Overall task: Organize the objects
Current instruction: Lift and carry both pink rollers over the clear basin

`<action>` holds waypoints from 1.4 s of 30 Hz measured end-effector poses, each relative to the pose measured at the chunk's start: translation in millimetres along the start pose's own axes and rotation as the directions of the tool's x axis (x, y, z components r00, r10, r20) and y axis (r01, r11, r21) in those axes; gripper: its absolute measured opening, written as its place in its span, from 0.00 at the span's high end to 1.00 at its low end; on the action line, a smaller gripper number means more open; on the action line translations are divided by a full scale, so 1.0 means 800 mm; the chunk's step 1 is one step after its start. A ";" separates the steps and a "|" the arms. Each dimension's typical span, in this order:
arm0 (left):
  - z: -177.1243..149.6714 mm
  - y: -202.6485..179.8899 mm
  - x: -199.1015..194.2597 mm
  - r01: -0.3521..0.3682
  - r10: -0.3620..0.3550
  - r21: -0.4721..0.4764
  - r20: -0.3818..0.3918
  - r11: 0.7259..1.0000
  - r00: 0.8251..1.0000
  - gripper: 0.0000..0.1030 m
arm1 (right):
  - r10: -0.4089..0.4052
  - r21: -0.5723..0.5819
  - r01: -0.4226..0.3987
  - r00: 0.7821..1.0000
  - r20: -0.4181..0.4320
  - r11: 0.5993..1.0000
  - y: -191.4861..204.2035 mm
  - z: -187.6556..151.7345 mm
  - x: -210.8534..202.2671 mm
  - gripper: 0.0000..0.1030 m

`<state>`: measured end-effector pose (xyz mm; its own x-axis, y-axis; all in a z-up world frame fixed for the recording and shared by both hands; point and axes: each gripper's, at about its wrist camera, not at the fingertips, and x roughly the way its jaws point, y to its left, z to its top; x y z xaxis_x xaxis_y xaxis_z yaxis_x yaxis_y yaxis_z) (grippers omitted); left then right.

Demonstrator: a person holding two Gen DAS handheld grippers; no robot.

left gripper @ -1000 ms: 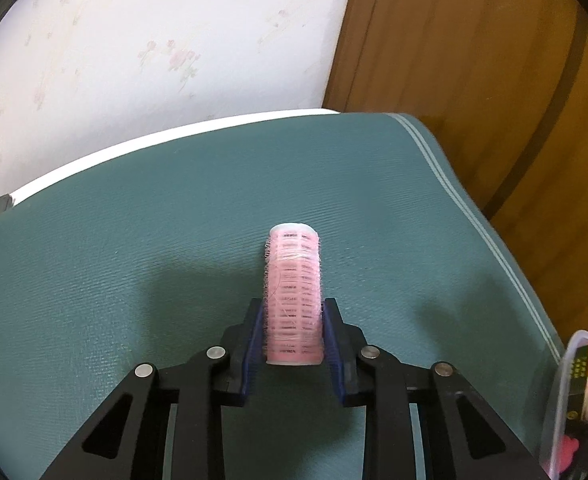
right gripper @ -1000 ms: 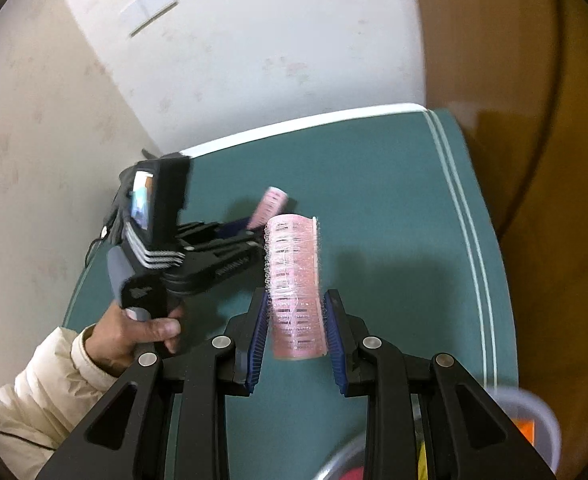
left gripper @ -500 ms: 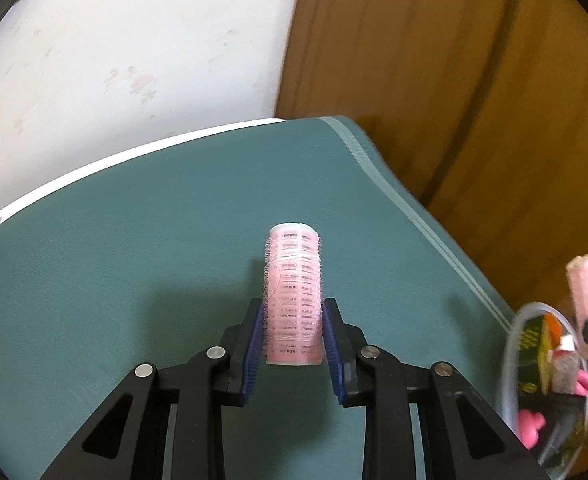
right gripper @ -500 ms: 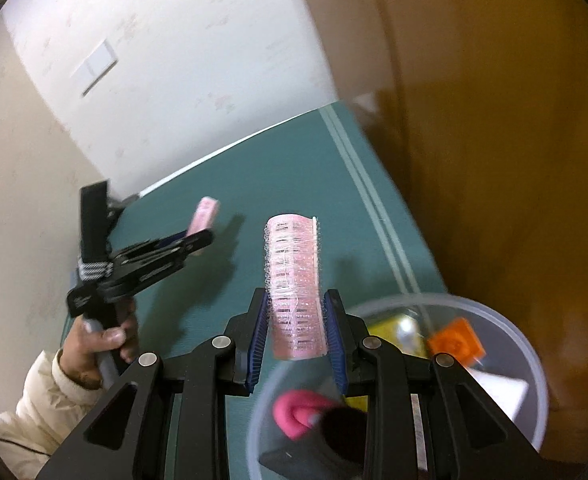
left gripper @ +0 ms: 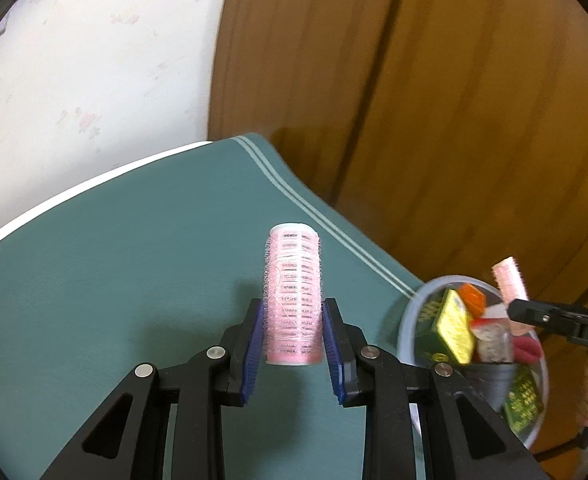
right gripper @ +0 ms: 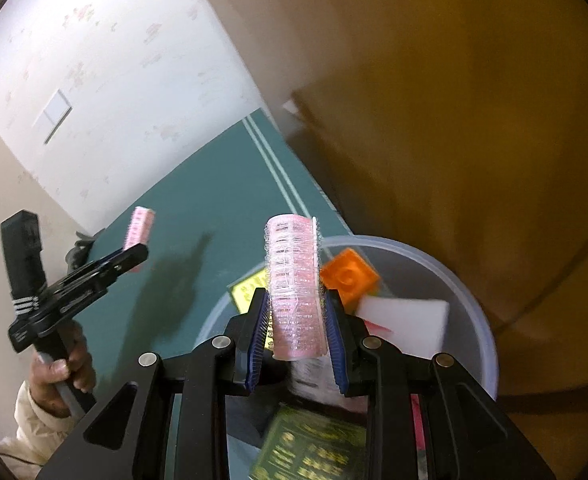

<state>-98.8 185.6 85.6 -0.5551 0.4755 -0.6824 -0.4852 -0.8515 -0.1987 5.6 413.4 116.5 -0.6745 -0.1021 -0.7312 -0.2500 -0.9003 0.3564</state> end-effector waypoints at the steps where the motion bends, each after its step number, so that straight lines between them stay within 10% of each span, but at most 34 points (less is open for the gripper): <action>1: 0.000 -0.004 -0.002 0.006 -0.006 0.005 0.002 1.000 1.000 0.71 | -0.006 0.009 0.006 1.000 0.004 1.000 -0.003 -0.003 -0.003 0.72; 42: -0.026 -0.138 -0.005 0.215 -0.206 0.144 -0.076 0.966 0.976 0.70 | -0.130 -0.012 0.131 0.990 0.059 0.991 -0.018 -0.054 -0.015 0.70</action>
<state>-28.8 272.6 95.5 -0.3903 0.6227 -0.6782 -0.6855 -0.6883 -0.2375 46.9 409.2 95.1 -0.6759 0.0412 -0.7358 -0.3278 -0.9110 0.2502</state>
